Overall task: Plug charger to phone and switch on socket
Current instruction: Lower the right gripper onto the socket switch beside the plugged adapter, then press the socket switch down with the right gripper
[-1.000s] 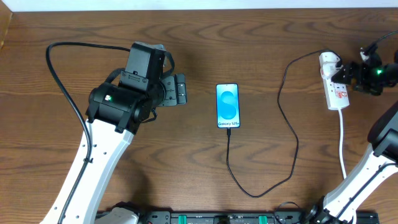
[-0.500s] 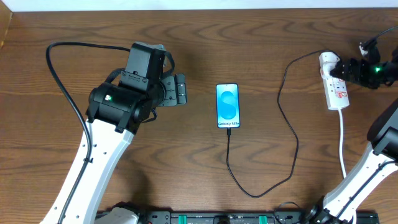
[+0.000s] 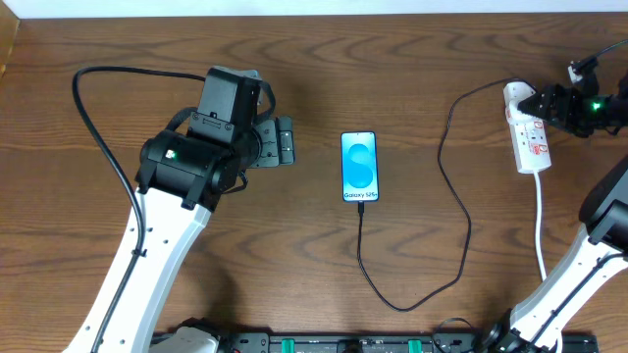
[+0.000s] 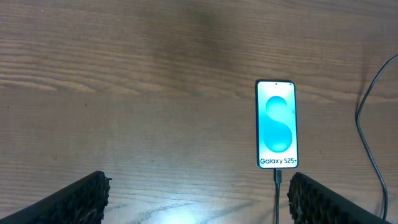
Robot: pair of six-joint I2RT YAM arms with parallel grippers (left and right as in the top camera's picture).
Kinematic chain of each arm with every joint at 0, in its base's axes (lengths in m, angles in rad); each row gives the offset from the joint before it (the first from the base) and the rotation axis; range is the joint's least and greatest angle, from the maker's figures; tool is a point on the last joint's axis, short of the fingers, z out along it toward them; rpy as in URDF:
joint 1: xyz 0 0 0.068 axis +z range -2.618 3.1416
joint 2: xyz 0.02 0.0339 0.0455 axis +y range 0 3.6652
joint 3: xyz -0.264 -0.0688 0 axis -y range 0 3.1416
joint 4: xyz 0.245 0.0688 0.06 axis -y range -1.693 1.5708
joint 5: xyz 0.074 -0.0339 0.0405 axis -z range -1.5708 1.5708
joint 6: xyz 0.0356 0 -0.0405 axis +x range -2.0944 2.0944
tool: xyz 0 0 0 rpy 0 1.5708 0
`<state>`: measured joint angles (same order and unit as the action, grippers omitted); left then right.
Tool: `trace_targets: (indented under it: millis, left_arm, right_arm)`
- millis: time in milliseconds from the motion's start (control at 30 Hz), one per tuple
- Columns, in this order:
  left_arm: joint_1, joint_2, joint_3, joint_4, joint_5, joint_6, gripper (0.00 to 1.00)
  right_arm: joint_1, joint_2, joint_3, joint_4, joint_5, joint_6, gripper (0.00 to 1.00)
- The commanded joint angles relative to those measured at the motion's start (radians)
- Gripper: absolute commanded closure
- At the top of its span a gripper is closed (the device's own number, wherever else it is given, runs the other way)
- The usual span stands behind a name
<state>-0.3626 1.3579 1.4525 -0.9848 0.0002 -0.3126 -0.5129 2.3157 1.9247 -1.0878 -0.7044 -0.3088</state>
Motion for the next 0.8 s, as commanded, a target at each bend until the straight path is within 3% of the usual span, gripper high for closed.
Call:
trace_targets:
  millis: [0, 767]
  left_arm:
    - [0.004, -0.006, 0.005, -0.002, -0.013, 0.016, 0.08]
    - [0.004, -0.006, 0.005, -0.002, -0.013, 0.016, 0.08]
  right_arm:
    - [0.006, 0.004, 0.012, 0.0, -0.028, 0.048, 0.01]
    - [0.05, 0.023, 0.002, -0.011, 0.06, 0.077, 0.01]
